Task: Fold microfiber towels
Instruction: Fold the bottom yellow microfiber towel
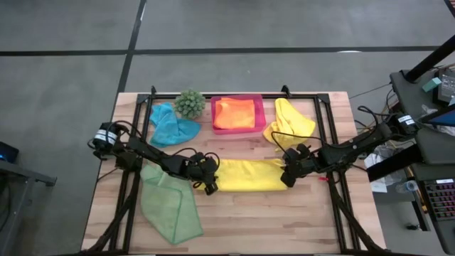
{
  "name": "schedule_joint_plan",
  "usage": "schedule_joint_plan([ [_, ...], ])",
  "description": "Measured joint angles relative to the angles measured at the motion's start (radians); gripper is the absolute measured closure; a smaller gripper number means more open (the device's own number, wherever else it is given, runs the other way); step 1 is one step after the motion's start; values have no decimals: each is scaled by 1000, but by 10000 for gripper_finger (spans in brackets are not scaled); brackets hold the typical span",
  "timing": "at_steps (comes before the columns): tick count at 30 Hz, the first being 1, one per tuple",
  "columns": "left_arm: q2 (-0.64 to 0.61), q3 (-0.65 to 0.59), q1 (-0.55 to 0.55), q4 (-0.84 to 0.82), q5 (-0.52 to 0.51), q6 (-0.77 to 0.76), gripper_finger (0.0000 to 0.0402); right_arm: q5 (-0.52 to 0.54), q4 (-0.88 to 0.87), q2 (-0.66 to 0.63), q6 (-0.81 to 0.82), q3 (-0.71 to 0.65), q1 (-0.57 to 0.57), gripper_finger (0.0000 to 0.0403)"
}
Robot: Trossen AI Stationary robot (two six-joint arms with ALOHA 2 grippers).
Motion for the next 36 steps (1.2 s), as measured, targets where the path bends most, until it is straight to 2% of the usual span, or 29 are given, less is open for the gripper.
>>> schedule_joint_plan([
  [7,2,10,0,47,14,14,256,0,3,0,5,0,0,287],
  [17,3,72,3,91,14,111,256,0,20,0,7,0,0,287],
  [23,2,78,22,162,9,114,256,0,18,0,206,0,0,287],
  [27,2,78,31,188,7,115,256,0,14,0,260,0,0,287],
  [30,1,79,33,188,7,115,256,0,9,0,222,0,0,287],
  [34,21,81,33,219,9,114,256,9,19,0,83,0,0,287],
  [36,51,88,35,263,21,117,256,9,29,0,85,1,0,287],
])
